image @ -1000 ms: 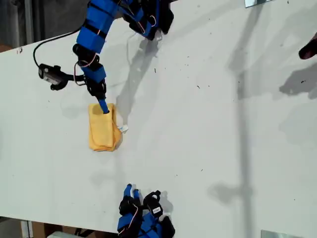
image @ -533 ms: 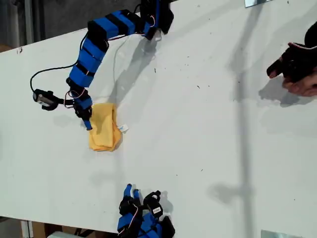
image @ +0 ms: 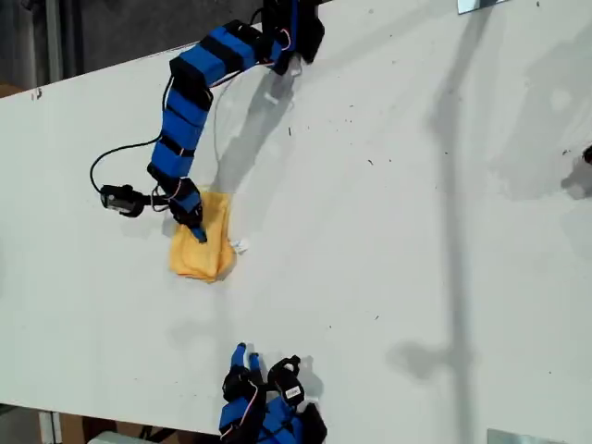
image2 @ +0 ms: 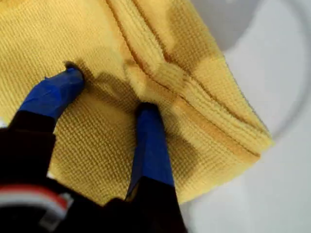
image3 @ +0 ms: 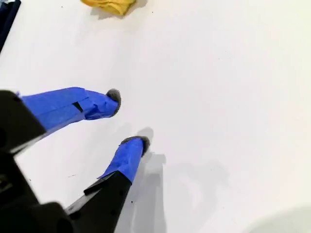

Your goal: Grasp corners of a square towel and fold twice.

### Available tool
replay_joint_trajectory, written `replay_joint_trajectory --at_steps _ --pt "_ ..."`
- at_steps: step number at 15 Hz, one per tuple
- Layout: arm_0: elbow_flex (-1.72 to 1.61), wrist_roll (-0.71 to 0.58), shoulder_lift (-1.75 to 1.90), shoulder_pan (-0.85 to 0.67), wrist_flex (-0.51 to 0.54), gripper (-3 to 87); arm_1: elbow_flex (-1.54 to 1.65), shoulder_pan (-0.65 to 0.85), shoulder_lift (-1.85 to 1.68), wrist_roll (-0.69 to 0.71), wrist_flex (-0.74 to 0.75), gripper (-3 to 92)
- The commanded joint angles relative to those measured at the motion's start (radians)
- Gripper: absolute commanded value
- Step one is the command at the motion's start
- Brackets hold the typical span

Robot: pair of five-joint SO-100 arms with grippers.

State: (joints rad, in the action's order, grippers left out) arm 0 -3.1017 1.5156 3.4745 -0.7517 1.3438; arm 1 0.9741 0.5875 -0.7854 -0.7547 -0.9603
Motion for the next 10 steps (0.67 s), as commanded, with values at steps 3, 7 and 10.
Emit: replay_joint_trajectory --at_steps 3,7,10 --pt "-0.008 -0.008 0.000 0.014 -0.018 14.9 0.152 -0.296 -0.213 0.005 -0.008 26.4" --pt "-0.008 -0.006 0.000 0.014 -0.018 14.9 0.423 -0.469 -0.442 -0.051 0.048 26.5" --pt "-0.008 -0.005 0.000 0.012 -0.018 14.9 0.396 -0.417 -0.522 -0.025 0.028 29.5"
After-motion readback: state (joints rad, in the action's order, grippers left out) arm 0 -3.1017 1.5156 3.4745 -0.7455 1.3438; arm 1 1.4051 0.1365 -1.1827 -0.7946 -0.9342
